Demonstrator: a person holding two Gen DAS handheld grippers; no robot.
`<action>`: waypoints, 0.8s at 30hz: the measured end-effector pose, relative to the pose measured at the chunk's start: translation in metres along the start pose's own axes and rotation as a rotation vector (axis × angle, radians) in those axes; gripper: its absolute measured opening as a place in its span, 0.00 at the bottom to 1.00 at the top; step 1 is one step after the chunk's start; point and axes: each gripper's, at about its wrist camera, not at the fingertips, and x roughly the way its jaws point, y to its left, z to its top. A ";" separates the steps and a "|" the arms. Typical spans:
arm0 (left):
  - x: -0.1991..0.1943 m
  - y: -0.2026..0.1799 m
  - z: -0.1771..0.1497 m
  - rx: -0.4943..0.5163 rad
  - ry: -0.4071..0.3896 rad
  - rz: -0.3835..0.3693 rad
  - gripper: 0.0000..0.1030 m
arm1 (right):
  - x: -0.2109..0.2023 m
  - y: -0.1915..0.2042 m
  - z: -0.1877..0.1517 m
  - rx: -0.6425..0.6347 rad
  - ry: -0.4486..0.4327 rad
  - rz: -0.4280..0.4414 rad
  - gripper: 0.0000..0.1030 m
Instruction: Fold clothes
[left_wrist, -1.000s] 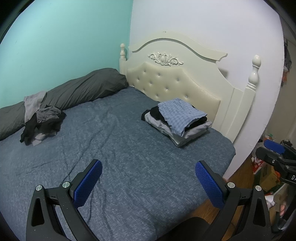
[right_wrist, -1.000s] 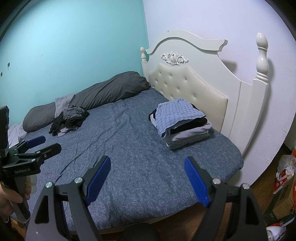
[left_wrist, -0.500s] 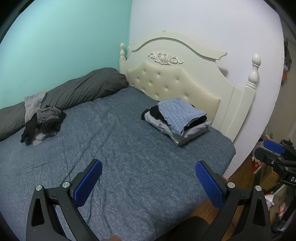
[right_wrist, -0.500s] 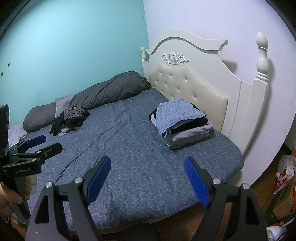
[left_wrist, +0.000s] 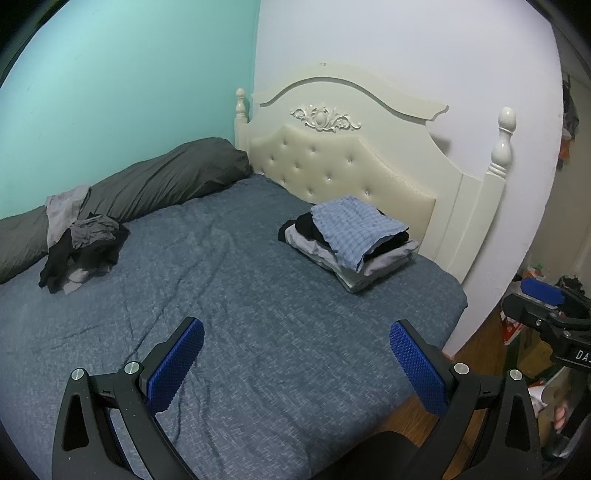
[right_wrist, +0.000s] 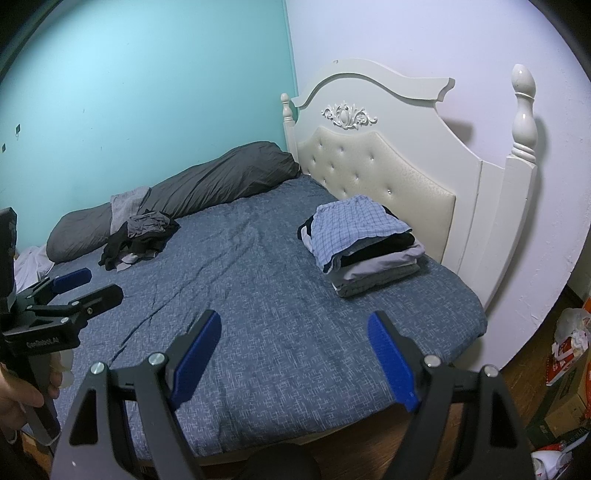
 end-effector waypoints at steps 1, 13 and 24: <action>0.000 0.000 0.000 0.000 0.001 -0.001 1.00 | 0.000 0.000 0.000 0.000 0.000 0.000 0.80; 0.002 0.000 -0.001 -0.004 0.006 -0.005 1.00 | 0.000 0.000 0.000 0.000 0.001 0.000 0.80; 0.002 -0.002 -0.002 -0.002 0.002 -0.009 1.00 | 0.001 0.001 0.000 -0.001 0.004 0.001 0.80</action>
